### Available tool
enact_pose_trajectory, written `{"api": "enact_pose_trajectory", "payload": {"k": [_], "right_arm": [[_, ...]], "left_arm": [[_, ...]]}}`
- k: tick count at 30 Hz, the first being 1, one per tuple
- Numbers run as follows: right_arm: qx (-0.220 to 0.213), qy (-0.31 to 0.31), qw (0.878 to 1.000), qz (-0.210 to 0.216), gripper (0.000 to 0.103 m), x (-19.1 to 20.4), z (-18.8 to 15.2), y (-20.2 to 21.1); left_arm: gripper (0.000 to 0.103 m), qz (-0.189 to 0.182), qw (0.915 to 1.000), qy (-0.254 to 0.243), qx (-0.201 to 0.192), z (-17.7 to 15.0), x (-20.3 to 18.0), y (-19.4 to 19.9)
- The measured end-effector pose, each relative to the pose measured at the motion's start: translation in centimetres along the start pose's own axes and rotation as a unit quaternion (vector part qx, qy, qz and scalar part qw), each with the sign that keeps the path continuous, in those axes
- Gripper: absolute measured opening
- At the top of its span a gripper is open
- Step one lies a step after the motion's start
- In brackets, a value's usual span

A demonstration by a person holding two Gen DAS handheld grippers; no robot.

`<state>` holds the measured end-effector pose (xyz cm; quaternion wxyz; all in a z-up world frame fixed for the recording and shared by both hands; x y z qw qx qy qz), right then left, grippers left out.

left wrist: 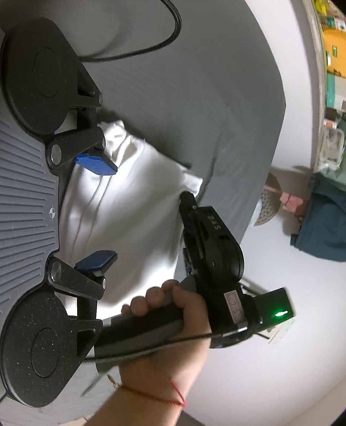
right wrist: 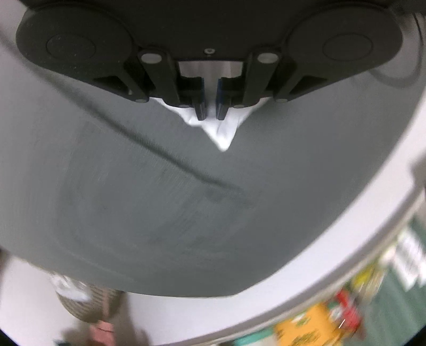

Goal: Fold clothes

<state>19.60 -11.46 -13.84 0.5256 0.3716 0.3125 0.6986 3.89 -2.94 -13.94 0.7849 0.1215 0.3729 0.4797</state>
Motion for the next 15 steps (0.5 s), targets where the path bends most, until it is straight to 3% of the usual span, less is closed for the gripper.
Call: {"api": "enact_pose_trajectory", "payload": {"k": [3, 5, 8, 9, 11, 13, 15], "right_arm": [[-0.026, 0.007, 0.999, 0.019, 0.009, 0.2, -0.1, 2.3], [-0.058, 0.039, 0.997, 0.032, 0.027, 0.9, -0.7, 4.8], [-0.107, 0.117, 0.987, 0.021, 0.045, 2.2, -3.6, 8.7], [-0.120, 0.148, 0.981, 0.013, 0.048, 2.6, -5.0, 9.8], [-0.143, 0.217, 0.966, -0.010, 0.067, 3.9, -8.4, 11.4], [-0.160, 0.286, 0.944, -0.044, 0.079, 5.7, -12.3, 11.9], [-0.174, 0.350, 0.917, -0.082, 0.080, 7.7, -15.9, 11.8]], "left_arm": [[0.063, -0.011, 0.9999, 0.004, -0.013, 0.6, 0.3, 1.5], [0.063, -0.021, 0.9995, 0.007, -0.022, 1.4, 0.9, 2.9], [0.064, -0.054, 0.9983, 0.019, -0.005, 3.6, 2.7, 3.2], [0.064, -0.067, 0.9974, 0.027, 0.001, 4.2, 3.2, 3.4], [0.064, -0.083, 0.9956, 0.037, 0.023, 5.7, 4.5, 2.5], [0.064, -0.075, 0.9953, 0.038, 0.049, 6.7, 5.9, 1.8], [0.072, -0.067, 0.9941, 0.065, 0.056, 6.8, 7.5, 1.5]]}}
Point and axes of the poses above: each gripper's, at about its wrist camera, not at the fingertips, and y roughly against the way its jaws point, x to its left, z to its top, the point moved 4 cm from there along -y, roughly the way its jaws point, and after that the axes turned 11 degrees about -z, right-handed, at the moved point
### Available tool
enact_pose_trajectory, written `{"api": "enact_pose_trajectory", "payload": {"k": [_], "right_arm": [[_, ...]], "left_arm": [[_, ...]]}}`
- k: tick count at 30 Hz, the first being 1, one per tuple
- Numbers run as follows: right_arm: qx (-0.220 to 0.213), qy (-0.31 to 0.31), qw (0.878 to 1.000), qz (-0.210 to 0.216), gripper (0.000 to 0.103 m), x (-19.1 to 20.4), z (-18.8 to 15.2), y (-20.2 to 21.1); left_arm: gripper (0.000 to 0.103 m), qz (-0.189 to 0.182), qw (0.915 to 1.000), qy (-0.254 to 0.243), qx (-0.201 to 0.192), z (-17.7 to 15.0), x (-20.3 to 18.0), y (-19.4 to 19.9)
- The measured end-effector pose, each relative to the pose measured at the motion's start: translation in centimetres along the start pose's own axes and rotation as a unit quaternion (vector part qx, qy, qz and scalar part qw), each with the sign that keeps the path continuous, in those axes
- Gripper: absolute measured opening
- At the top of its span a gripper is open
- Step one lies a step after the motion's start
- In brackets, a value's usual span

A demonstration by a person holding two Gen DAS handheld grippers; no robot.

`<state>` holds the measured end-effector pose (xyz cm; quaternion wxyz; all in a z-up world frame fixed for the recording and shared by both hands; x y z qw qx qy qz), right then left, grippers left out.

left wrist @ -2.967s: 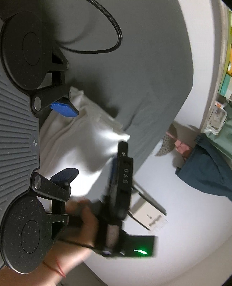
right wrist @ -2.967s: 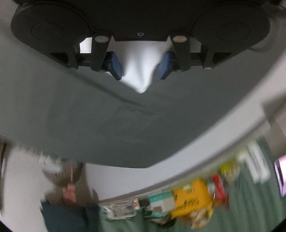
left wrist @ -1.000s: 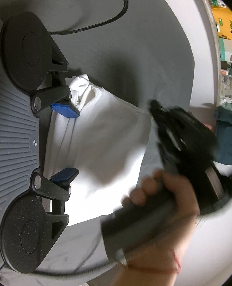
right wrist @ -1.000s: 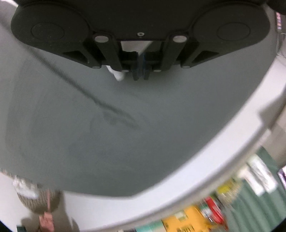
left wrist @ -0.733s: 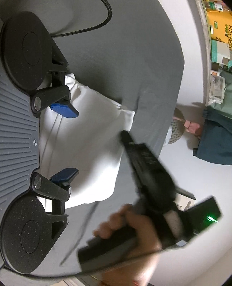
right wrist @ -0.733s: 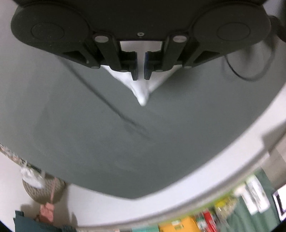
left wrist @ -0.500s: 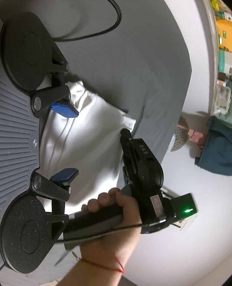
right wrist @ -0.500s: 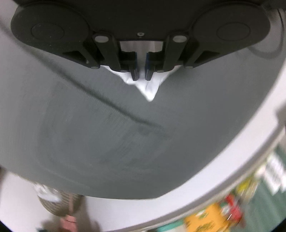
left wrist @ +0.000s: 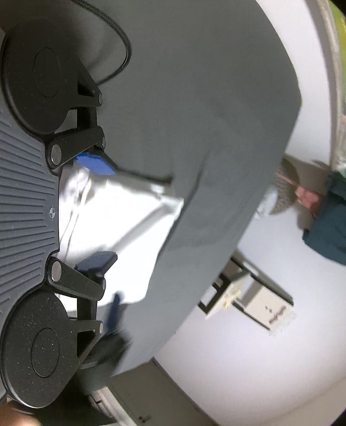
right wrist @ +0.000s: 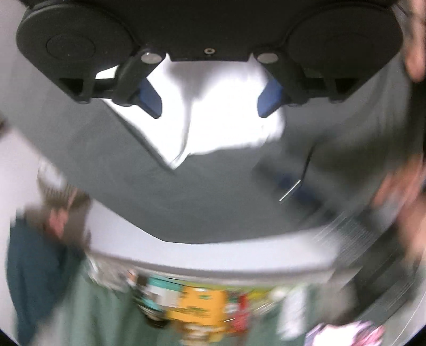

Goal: Fold clothes

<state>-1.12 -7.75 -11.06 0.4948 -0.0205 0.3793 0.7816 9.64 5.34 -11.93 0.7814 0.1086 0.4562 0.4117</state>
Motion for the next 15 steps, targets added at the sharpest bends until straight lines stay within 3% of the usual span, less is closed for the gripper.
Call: {"api": "enact_pose_trajectory", "payload": {"k": [2, 5, 8, 15], "right_arm": [[0.001, 0.065, 0.997, -0.043, 0.080, 3.3, -0.7, -0.1], [0.009, 0.132, 0.987, -0.090, 0.080, 6.8, -1.1, -1.8], [0.014, 0.167, 0.978, -0.126, 0.080, 8.5, -0.3, -3.7], [0.014, 0.194, 0.965, -0.174, 0.082, 8.7, 1.7, -7.1]], "left_arm": [[0.084, 0.004, 0.9987, 0.050, -0.005, -0.2, 1.7, 0.1], [0.087, -0.021, 0.9912, 0.131, 0.000, -0.8, 3.9, -0.8], [0.087, -0.035, 0.9854, 0.166, 0.011, -1.4, 4.7, -1.6], [0.087, -0.026, 0.9809, 0.187, 0.046, -3.0, 5.1, -4.2]]}}
Point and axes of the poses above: each gripper's, at about its wrist camera, not at the fingertips, and y roughly against the way its jaws point, x to its left, z to its top, the point moved 4 cm from there along -y, roughly the way its jaws point, and after that the axes turned 11 degrees about -z, right-handed, at the moved point
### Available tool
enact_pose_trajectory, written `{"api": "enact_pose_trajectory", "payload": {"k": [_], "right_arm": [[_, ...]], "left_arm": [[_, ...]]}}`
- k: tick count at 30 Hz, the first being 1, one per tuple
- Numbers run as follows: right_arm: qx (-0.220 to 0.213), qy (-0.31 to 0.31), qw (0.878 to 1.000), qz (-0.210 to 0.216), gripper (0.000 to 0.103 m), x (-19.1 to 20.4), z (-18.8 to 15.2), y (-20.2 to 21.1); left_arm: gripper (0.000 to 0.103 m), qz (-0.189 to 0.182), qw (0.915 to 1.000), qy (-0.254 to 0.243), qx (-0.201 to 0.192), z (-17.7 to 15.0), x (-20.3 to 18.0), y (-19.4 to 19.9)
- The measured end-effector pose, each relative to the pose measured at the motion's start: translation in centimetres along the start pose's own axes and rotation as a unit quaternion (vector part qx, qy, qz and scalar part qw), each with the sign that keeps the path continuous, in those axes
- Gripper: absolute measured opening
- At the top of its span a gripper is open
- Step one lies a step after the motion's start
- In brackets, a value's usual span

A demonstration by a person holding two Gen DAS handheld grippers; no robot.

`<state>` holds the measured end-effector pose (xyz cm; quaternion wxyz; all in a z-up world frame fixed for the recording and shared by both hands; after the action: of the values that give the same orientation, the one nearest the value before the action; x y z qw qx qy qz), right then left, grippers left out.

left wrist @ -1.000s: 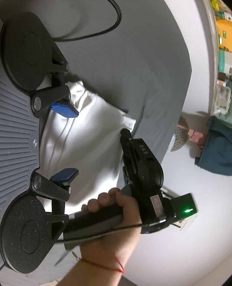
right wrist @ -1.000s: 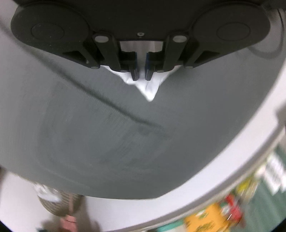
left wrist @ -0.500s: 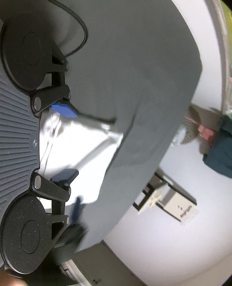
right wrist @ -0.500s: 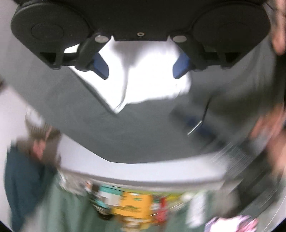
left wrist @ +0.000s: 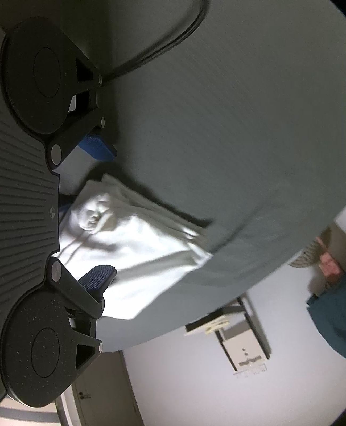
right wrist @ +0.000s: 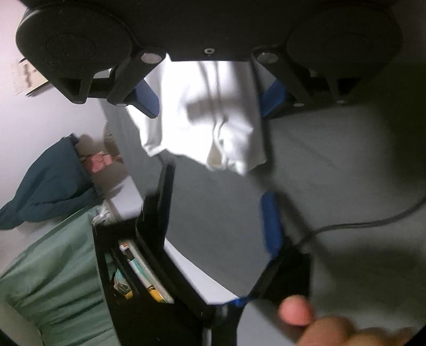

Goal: Fold clothes

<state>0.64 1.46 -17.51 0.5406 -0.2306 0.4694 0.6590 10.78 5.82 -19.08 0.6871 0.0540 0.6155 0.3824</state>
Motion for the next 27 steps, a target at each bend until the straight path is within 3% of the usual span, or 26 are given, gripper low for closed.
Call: {"api": "enact_pose_trajectory", "payload": {"k": [1, 5, 10, 12, 17, 21, 25, 27], "right_arm": [[0.001, 0.002, 1.000, -0.004, 0.081, -0.1, 0.0, -0.4], [0.004, -0.030, 0.999, 0.025, 0.043, -1.0, -0.4, -1.0], [-0.014, -0.117, 0.992, 0.032, 0.033, -3.6, -1.3, 0.1], [-0.016, -0.147, 0.988, 0.035, 0.033, -4.8, -1.6, 0.2], [-0.011, -0.178, 0.982, 0.055, 0.033, -6.1, -2.0, -0.3], [-0.003, -0.189, 0.980, 0.067, 0.033, -6.4, -2.1, -0.2], [0.010, -0.214, 0.974, 0.077, 0.054, -7.1, -3.2, -0.3], [0.014, -0.249, 0.964, 0.094, 0.058, -8.4, -4.5, 1.0]], "left_arm": [[0.087, -0.002, 0.9999, 0.003, 0.011, -0.1, 0.1, -0.9], [0.087, 0.000, 0.9998, -0.002, 0.022, -0.4, -0.1, -2.5], [0.090, -0.025, 0.9990, 0.034, 0.011, -0.6, 0.2, -3.1], [0.095, -0.048, 0.9972, 0.056, 0.013, -0.6, 0.2, -3.8], [0.095, -0.108, 0.9903, 0.083, 0.025, -0.7, -0.6, -6.3], [0.094, -0.091, 0.9948, 0.039, 0.023, 0.0, -1.4, -7.8], [0.090, -0.080, 0.9963, 0.024, 0.022, 0.3, -1.7, -8.0], [0.085, -0.078, 0.9964, 0.022, 0.027, 0.2, -1.7, -7.9]]}}
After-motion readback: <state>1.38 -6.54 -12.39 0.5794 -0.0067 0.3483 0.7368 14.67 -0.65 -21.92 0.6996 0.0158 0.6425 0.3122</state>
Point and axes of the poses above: each gripper's, at about its wrist camera, not at the fingertips, and y roughly against the way its jaws point, x to its left, z to its top, the point moved 4 cm from there along -y, roughly the way its jaws point, and after that the axes turned 11 degrees about -z, right-handed, at the moved point
